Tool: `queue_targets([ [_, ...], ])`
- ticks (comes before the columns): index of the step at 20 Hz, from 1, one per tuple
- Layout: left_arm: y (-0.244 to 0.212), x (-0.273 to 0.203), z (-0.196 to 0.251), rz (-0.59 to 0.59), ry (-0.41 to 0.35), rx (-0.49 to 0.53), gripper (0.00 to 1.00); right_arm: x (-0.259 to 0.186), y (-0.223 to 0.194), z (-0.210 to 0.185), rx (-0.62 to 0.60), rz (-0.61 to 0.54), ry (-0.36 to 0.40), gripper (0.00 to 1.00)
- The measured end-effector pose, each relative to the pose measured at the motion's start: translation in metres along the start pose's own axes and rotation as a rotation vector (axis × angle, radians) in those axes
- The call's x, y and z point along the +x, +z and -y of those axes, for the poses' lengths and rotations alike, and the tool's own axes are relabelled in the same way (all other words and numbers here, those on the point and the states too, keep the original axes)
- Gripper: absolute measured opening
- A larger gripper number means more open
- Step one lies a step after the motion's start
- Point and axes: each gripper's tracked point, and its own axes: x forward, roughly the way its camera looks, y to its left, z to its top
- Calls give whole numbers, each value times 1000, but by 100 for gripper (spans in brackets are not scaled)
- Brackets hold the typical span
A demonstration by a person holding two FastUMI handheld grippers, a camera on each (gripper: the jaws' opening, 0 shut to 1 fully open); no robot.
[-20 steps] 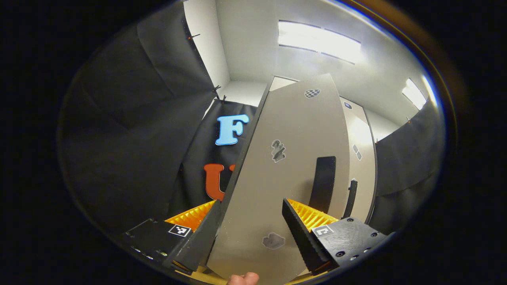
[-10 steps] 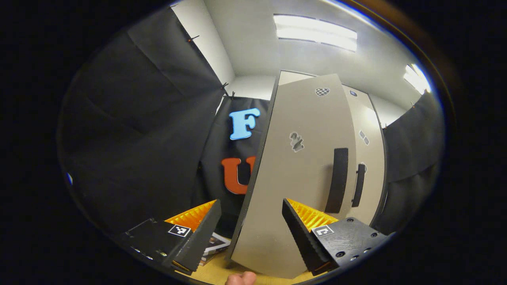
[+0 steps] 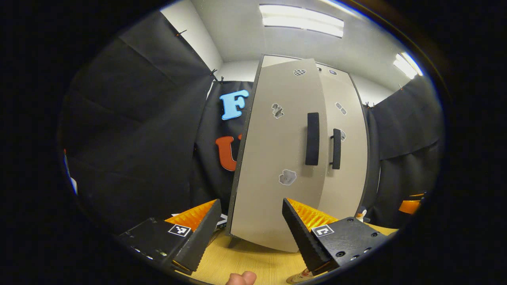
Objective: Grasp the bottle in the cabinet with the left hand and place it on the coaster, then close the right door with the right hand and the left door with the left hand.
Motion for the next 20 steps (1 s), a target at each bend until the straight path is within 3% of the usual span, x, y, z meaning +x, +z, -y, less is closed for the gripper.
queue_targets([
  [7,-17,-27,18,-10,39,35,99,-2,-16,-10,-13,-49,40,99],
  [8,-20,-29,22,-10,40,42,95,-3,-17,-12,-13,-51,45,99],
  [9,-25,-30,27,-17,31,40,99,-3,-16,-12,-15,-53,49,99],
  [11,-39,-36,33,-52,13,32,95,-4,-16,-11,-25,-51,49,99],
  [12,-42,-38,34,-66,13,30,99,-4,-16,-10,-27,-51,47,99],
  [15,-38,-39,39,-65,4,32,90,-1,-15,-10,-22,-50,47,99],
  [16,-35,-37,40,-56,-3,36,99,1,-13,-10,-20,-45,46,99],
  [19,-31,-31,42,-50,-13,39,90,6,-10,-13,-15,-39,50,99],
  [20,-29,-30,42,-48,-13,38,93,2,-9,-14,-11,-34,54,99],
])
